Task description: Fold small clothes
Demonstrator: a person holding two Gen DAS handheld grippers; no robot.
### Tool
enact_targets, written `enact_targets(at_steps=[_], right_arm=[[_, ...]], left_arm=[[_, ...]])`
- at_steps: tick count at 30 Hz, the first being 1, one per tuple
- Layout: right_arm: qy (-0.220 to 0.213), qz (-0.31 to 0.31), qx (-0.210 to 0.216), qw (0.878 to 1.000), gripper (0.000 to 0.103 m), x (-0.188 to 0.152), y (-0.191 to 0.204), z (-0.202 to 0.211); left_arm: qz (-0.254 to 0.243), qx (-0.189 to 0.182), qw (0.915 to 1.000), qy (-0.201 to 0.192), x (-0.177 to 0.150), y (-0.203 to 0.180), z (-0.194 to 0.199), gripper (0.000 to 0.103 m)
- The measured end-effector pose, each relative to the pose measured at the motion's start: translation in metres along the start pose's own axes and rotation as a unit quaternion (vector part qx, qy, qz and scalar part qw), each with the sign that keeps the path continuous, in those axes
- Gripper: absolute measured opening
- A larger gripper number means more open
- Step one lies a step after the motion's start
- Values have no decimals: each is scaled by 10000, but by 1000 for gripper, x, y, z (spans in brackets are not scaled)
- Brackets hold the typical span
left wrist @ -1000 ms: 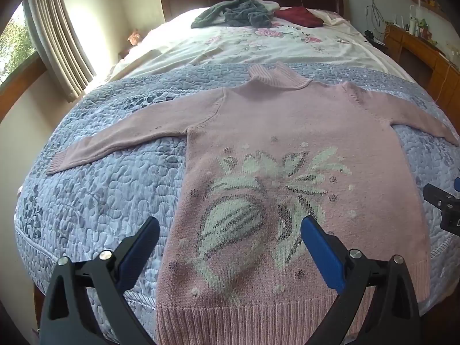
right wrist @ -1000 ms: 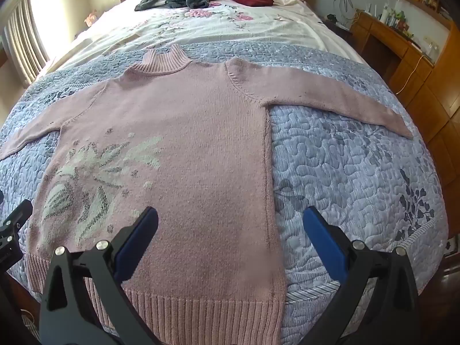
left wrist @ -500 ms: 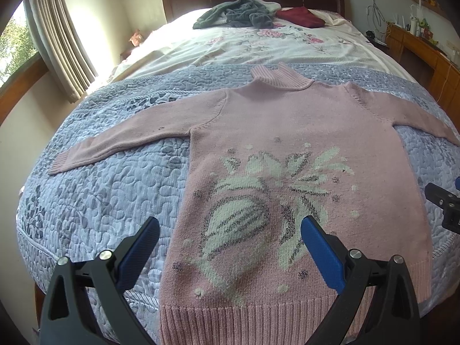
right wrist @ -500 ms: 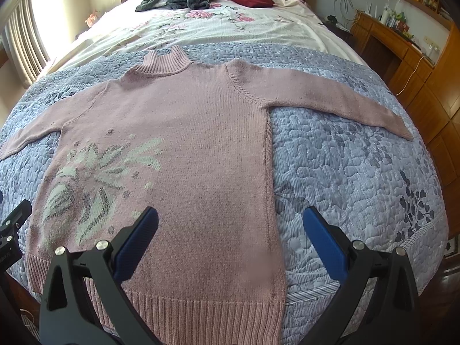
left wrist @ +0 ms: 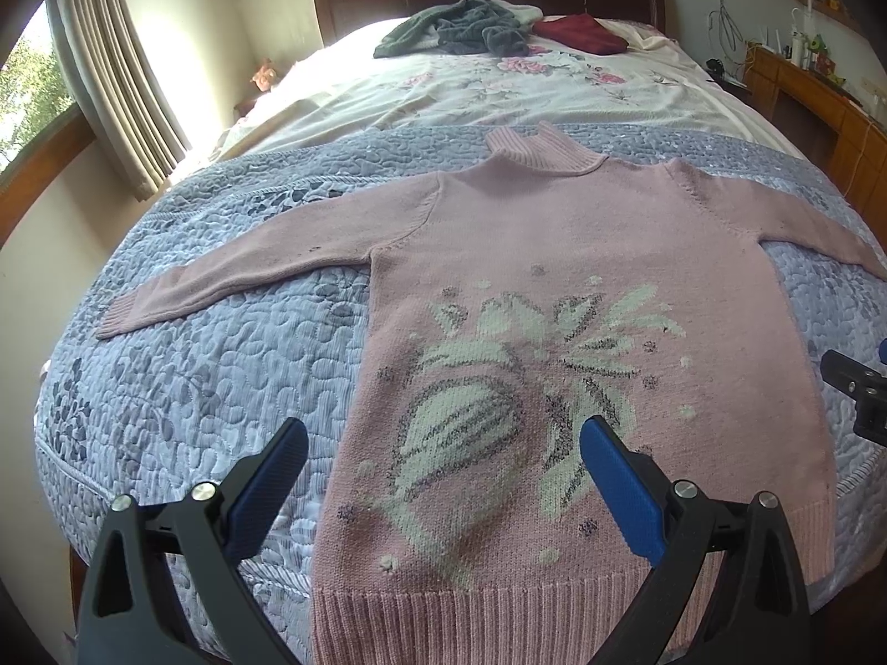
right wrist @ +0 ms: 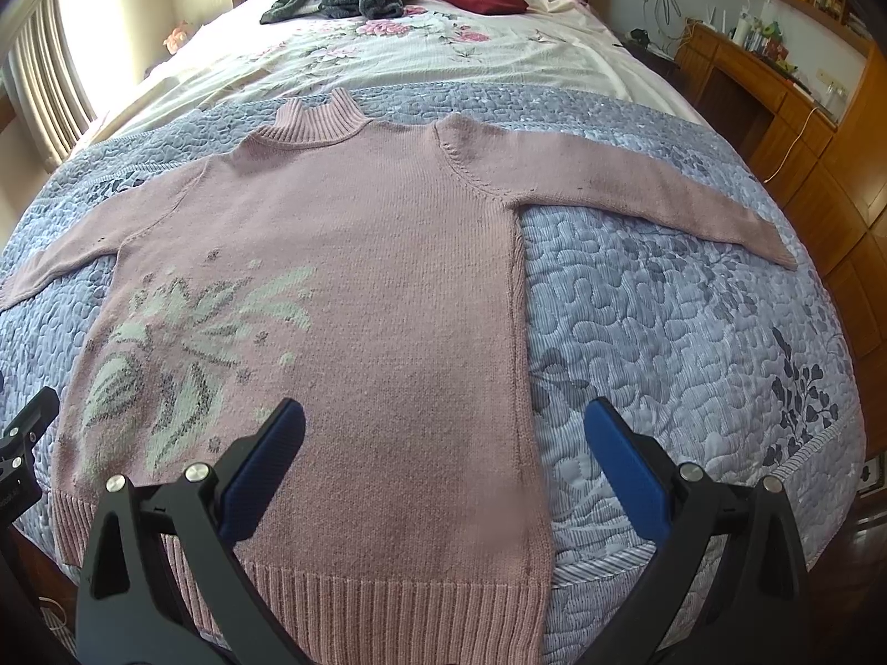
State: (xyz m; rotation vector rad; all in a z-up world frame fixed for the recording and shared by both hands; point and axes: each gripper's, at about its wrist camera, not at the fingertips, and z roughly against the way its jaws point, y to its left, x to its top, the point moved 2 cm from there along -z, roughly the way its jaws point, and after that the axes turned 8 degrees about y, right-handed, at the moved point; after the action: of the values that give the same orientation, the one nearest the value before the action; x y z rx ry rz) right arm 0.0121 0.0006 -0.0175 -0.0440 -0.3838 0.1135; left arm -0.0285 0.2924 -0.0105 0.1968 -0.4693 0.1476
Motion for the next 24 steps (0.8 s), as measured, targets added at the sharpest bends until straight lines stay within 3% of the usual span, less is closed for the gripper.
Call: enact_targets(at_steps=[17,20,24], right_arm=[[-48,-3,-57,10000,100,5,-10,-1],[-274,-64,182,9994,100,16,-31,-2],[-85,-558,230,9981,100,47,-102,-20]], left_arm=[[-23,-30,10000,-16,2,-6,-2,99],[-26,-80,9999,63,11,-12,-7,99],[-39,-183,9998,57,39,-29,-14,99]])
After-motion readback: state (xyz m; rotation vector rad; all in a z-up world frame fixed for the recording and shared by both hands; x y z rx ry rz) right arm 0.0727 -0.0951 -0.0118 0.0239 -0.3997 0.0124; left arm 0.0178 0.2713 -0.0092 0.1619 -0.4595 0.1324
